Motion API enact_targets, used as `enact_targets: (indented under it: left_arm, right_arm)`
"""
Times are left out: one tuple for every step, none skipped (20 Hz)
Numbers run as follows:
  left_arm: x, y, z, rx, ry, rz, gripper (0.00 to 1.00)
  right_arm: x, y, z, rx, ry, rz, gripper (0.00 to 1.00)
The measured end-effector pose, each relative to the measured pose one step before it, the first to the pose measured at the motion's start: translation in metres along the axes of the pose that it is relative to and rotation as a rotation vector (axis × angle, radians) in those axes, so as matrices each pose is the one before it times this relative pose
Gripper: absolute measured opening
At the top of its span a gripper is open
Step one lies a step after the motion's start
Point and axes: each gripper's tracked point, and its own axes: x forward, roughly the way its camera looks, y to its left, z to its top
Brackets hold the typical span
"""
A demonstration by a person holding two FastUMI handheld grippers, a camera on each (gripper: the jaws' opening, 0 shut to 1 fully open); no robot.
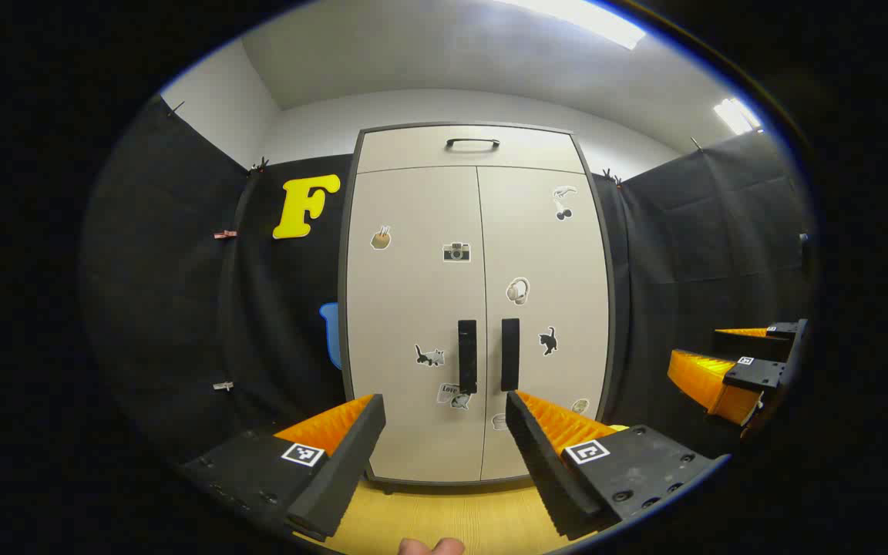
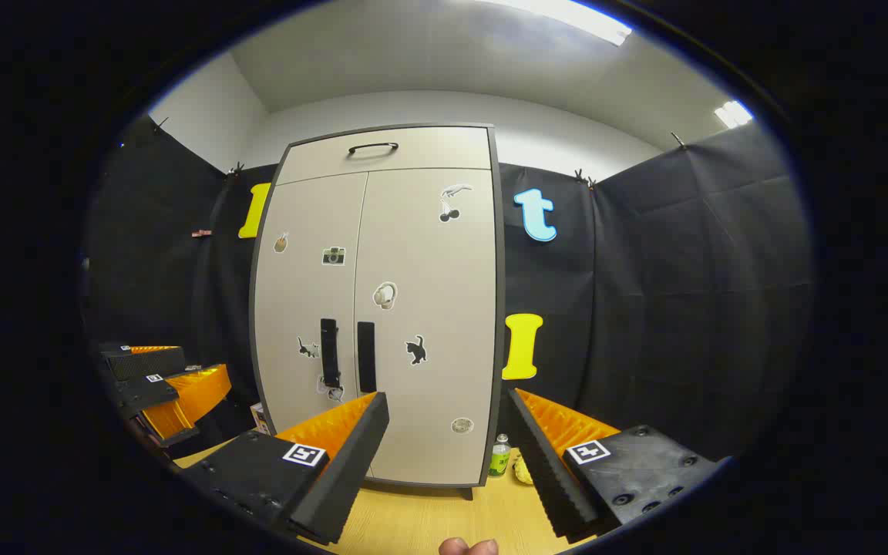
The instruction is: Open the right door of the double-door shoe cabinet with the right hand, and open the left door with the left hand.
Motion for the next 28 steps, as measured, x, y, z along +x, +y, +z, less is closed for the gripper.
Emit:
enact_targets:
  left_arm:
    - [-0.00009, 0.00125, 0.00138, -0.00331, -0.00286, 0.00214, 0.98]
    - [0.00006, 0.00062, 0.00076, -0.00237, -0.00141, -0.00004, 0.98]
    - [-0.00061, 0.00082, 0.00176, -0.00016, -0.00308, 0.00087, 0.98]
    - [-0.00029, 0.00111, 0.00086, 0.00153, -0.00391, 0.00163, 0.98]
    - [-0.00036, 0.00063, 0.00163, 0.00329, -0.00377, 0.00017, 0.97]
    - [-0.00031, -0.00006, 0.00024, 0.0037, -0.00272, -0.00043, 0.98]
    - [-0.00042, 0.00045, 0.0005, 0.00349, -0.00137, -0.00125, 0.98]
    - [-0.00034, 0.00056, 0.00051, 0.00376, -0.00245, 0.00015, 0.98]
    - [-0.00039, 0.00038, 0.0007, 0.00302, -0.00072, 0.00079, 0.98]
    - [-0.0001, 0.00017, -0.00084, 0.00082, 0.00039, -0.0003, 0.97]
    - [0.00006, 0.00019, 0.0003, -0.00147, -0.00032, 0.00023, 0.98]
    - [0.00007, 0.00046, -0.00022, -0.00217, -0.00037, -0.00087, 0.98]
    - [0.00013, 0.00015, 0.00053, -0.0013, -0.00092, -0.00022, 0.98]
    - [-0.00009, 0.00058, 0.00007, -0.00062, -0.0019, 0.00019, 0.98]
    - [-0.00018, -0.00021, 0.00005, 0.00038, -0.00041, -0.00014, 0.98]
    - [-0.00011, 0.00026, -0.00073, 0.00089, 0.00055, 0.00008, 0.98]
    - [0.00062, 0.00053, 0.00011, 0.0002, 0.00088, 0.00031, 0.98]
    - [0.00032, -0.00071, -0.00077, -0.00019, 0.00065, -0.00177, 0.98]
    - [-0.00005, -0.00014, 0.00037, 0.00055, 0.00032, -0.00114, 0.98]
    - [-0.00039, 0.00014, -0.00097, 0.00159, -0.0008, 0.00024, 0.97]
    - [-0.00017, -0.00001, 0.00039, 0.00158, -0.00188, -0.00047, 0.97]
    - [0.00058, -0.00041, -0.00015, 0.00162, -0.00107, -0.00091, 0.97]
    - [0.00013, -0.00028, -0.0004, 0.00235, 0.00069, -0.00155, 0.98]
    - [-0.00002, -0.00005, -0.00068, 0.00261, -0.00026, -0.00092, 0.98]
    - [0.00063, 0.00079, -0.00024, 0.00293, 0.00052, -0.00048, 0.98]
    - [0.00035, 0.0006, -0.0011, 0.00158, 0.00072, 0.00013, 0.98]
    - [0.00032, 0.00064, -0.00052, 0.00011, 0.00132, -0.00066, 0.98]
    - [0.00045, 0.00097, -0.00151, -0.00049, 0.0013, -0.00133, 0.98]
  right_arm:
    - [-0.00102, -0.00004, 0.00004, 0.00171, -0.00039, -0.00184, 0.97]
    - [-0.00015, -0.00054, -0.00014, 0.00334, 0.0006, -0.00068, 0.98]
    - [-0.0014, 0.00135, 0.00051, 0.00351, -0.00242, 0.00219, 0.97]
    - [0.00009, 0.00003, 0.00112, 0.00158, -0.0034, 0.002, 0.97]
    - [-0.00027, 0.0004, -0.00033, -0.00187, -0.00119, 0.00239, 0.97]
    - [0.00008, -0.0005, -0.00028, -0.00314, -0.0018, 0.00152, 0.98]
    - [0.00018, 0.00061, -0.00053, -0.00292, 0.00005, 0.00109, 0.97]
    - [-0.00043, 0.0014, 0.00032, -0.00091, -0.00287, 0.00244, 0.98]
    - [0.00006, 0.00128, 0.00053, -0.00083, -0.00005, 0.00188, 0.97]
    - [-0.00017, 0.00143, 0.00089, -0.00156, -0.00253, 0.00137, 0.97]
    - [0.00111, 0.00052, -0.00007, -0.00339, -0.00255, 0.00079, 0.97]
    - [-0.00032, 0.00002, 0.00033, -0.00307, -0.00152, 0.00117, 0.98]
    - [-0.00001, 0.00025, 0.00028, -0.00079, -0.00217, 0.00103, 0.98]
    - [0.00086, 0.0003, 0.00128, 0.00005, -0.00128, 0.0001, 0.97]
    - [-0.00053, 0.00144, 0.00031, 0.0, -0.00057, 0.00184, 0.97]
    - [-0.00086, -0.00031, -0.0001, -0.00133, 0.0006, -0.0013, 0.97]
    - [0.00046, -0.0013, -0.00075, -0.00109, 0.00185, -0.00044, 0.97]
    - [0.00093, 0.00033, 0.00045, 0.00147, 0.00046, -0.00079, 0.97]
    - [0.00018, 0.00055, -0.00015, 0.00257, 0.00034, -0.00025, 0.97]
    - [0.00017, 0.00025, -0.00007, 0.00185, 0.00191, -0.00077, 0.97]
    - [0.00009, 0.00026, -0.00052, 0.00093, 0.00229, 0.00024, 0.97]
    - [-0.00026, 0.00148, -0.0002, 0.00107, 0.00049, 0.00123, 0.98]
    - [-0.00014, 0.00124, -0.00029, 0.00065, 0.00025, 0.0017, 0.97]
    - [0.00142, 0.00203, 0.00098, 0.00103, -0.00032, 0.00285, 0.98]
    - [0.00161, 0.00252, 0.00015, 0.00193, 0.00023, 0.00551, 0.98]
    - [0.00228, 0.00397, 0.00008, -0.00112, -0.00028, 0.01074, 0.98]
    - [0.00368, 0.00294, 0.00084, -0.0043, -0.0016, 0.00686, 0.97]
    - [0.00599, 0.00096, 0.00139, -0.00157, -0.0012, 0.00564, 0.97]
